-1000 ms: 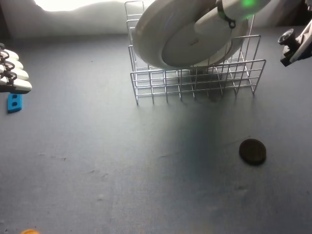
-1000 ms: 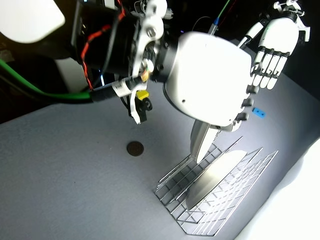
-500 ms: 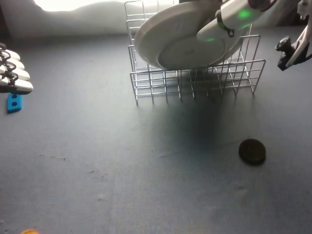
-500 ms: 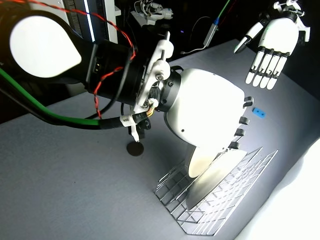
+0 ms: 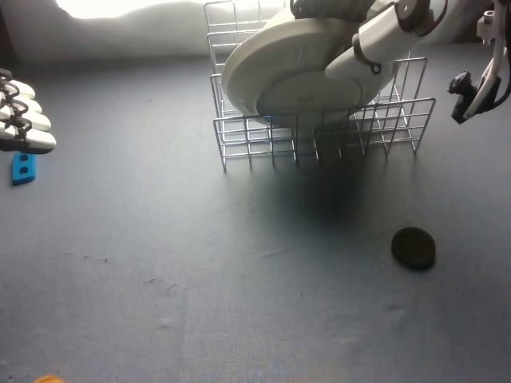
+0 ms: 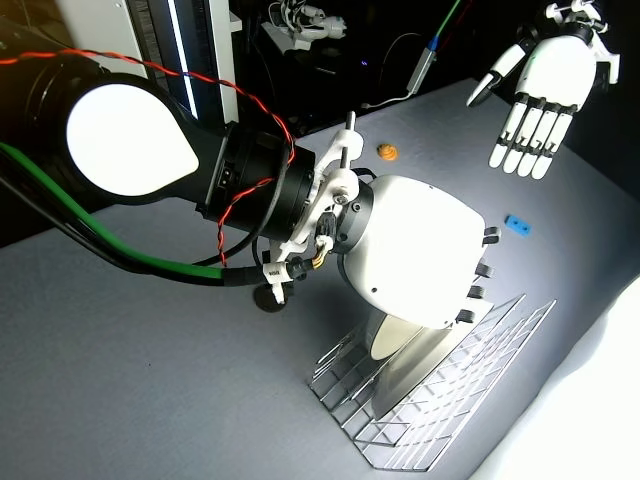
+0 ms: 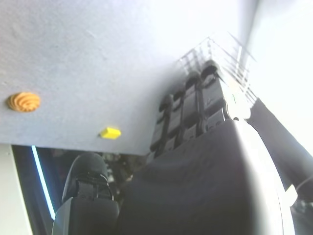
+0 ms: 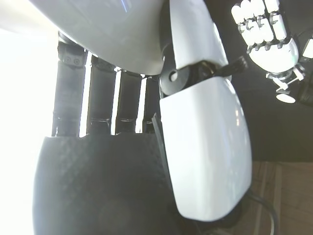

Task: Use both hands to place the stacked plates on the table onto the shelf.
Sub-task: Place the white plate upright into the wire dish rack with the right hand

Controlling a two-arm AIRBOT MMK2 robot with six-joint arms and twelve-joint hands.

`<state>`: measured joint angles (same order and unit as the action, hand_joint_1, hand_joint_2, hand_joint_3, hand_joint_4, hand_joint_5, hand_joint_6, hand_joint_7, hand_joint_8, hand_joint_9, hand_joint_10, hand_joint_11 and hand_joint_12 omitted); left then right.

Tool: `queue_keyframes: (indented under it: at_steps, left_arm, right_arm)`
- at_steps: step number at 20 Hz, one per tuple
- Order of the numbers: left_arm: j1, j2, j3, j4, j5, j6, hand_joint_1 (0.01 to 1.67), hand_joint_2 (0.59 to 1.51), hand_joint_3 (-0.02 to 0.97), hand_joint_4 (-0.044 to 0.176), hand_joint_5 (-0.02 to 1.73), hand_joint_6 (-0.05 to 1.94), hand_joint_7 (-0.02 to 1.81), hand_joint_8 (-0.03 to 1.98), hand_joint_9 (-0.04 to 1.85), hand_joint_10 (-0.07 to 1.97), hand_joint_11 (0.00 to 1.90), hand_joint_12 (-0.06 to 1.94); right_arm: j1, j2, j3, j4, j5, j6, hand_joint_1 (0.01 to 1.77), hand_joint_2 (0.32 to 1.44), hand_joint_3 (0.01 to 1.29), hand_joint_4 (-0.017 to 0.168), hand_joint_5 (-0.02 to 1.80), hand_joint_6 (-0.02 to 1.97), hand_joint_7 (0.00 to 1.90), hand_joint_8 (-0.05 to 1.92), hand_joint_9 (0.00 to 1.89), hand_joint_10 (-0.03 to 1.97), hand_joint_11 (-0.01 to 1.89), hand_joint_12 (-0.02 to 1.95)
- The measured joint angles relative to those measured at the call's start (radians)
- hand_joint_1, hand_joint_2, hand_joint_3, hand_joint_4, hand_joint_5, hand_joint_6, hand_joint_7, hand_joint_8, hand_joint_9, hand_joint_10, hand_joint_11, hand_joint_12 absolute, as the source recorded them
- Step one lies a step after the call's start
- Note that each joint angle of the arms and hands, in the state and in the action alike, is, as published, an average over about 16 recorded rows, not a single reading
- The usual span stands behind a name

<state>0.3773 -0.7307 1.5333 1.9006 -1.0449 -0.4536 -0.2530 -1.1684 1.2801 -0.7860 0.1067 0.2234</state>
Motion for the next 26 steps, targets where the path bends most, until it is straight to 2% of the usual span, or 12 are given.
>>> queue_keyframes:
  at_steps: [6, 11, 14, 21, 26]
  left_arm:
    - [-0.007, 0.0, -0.004, 0.003, 0.0, 0.0, 0.02, 1.211, 0.021, 0.001, 0.02, -0.01, 0.02, 0.02, 0.02, 0.01, 0.02, -0.01]
    - [-0.013, 0.001, -0.007, 0.003, -0.001, 0.0, 0.02, 1.21, 0.021, 0.001, 0.02, -0.01, 0.02, 0.02, 0.02, 0.01, 0.02, -0.01]
    - [-0.017, 0.001, -0.01, 0.004, -0.001, 0.0, 0.02, 1.21, 0.02, 0.001, 0.02, -0.01, 0.02, 0.02, 0.02, 0.01, 0.02, -0.01]
    - [-0.025, 0.002, -0.02, 0.004, -0.004, 0.004, 0.02, 1.21, 0.02, 0.001, 0.02, -0.01, 0.03, 0.02, 0.02, 0.01, 0.02, -0.01]
    - [-0.036, 0.002, -0.039, 0.005, -0.009, 0.026, 0.02, 1.21, 0.02, 0.001, 0.02, -0.01, 0.03, 0.02, 0.02, 0.01, 0.02, -0.01]
  right_arm:
    - [-0.025, -0.017, 0.027, -0.001, 0.011, -0.016, 1.3, 1.03, 0.01, -0.01, 0.9, 0.94, 1.07, 0.8, 1.13, 0.55, 0.9, 1.08]
    - [-0.04, -0.026, 0.04, -0.001, 0.022, -0.029, 1.25, 1.05, 0.01, -0.01, 0.86, 0.93, 1.04, 0.69, 1.14, 0.3, 0.83, 1.11]
    - [-0.045, -0.028, 0.044, -0.001, 0.029, -0.036, 1.21, 1.06, 0.01, -0.009, 0.84, 0.8, 1.03, 0.55, 1.12, 0.17, 0.76, 1.13]
    - [-0.037, -0.023, 0.044, -0.002, 0.046, -0.042, 1.13, 1.05, 0.01, -0.008, 0.79, 0.42, 0.95, 0.2, 1.01, 0.09, 0.58, 1.21]
    - [-0.013, 0.0, 0.025, -0.002, 0.059, -0.054, 1.09, 1.04, 0.01, -0.005, 0.76, 0.15, 0.9, 0.03, 0.92, 0.04, 0.46, 1.26]
